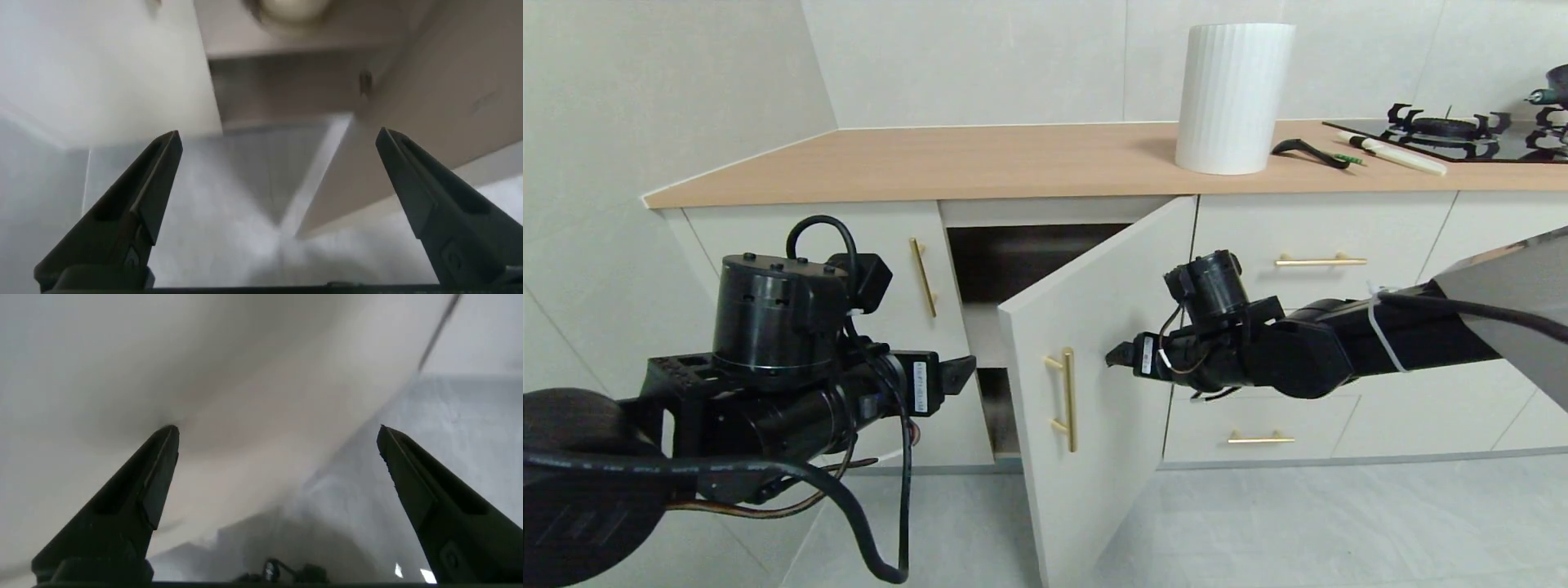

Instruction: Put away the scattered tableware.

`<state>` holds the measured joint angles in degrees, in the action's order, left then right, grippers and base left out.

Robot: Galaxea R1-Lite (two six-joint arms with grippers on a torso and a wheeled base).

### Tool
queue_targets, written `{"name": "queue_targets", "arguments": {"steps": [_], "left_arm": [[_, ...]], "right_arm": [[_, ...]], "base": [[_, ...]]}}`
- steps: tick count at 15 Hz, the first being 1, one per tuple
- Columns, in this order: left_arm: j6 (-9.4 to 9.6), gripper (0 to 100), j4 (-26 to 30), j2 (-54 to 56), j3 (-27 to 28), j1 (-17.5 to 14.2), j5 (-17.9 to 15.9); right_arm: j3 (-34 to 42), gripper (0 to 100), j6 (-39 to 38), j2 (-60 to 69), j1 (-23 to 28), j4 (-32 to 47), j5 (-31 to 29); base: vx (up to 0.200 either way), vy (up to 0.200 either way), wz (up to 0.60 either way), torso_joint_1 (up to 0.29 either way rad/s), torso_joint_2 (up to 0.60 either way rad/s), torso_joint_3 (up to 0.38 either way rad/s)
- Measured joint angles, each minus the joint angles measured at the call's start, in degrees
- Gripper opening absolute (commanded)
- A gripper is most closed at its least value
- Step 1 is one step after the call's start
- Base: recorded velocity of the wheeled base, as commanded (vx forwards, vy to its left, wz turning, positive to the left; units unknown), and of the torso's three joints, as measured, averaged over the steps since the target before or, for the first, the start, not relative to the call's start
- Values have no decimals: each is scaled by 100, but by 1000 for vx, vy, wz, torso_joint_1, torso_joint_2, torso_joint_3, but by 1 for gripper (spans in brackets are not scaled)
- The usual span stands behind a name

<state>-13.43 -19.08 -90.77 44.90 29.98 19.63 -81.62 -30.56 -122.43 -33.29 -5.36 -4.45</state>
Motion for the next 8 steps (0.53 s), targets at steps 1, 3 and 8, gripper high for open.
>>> {"name": "queue_targets", "arguments": {"steps": [1,3,8], "left_arm": [[24,100,0,56,27,-40,22],[205,100,6,238,88,-269,188],[611,100,34,885,311,-962,438]], "right_arm": [[-71,100,-41,-74,0,-32,-1],[-199,100,-88,-254,2,-161,-22],[-556,100,-179,-686,-5,-577,-50]], "base": [[0,0,0,0,0,0],[0,0,0,0,0,0],[0,0,0,0,0,0]]}}
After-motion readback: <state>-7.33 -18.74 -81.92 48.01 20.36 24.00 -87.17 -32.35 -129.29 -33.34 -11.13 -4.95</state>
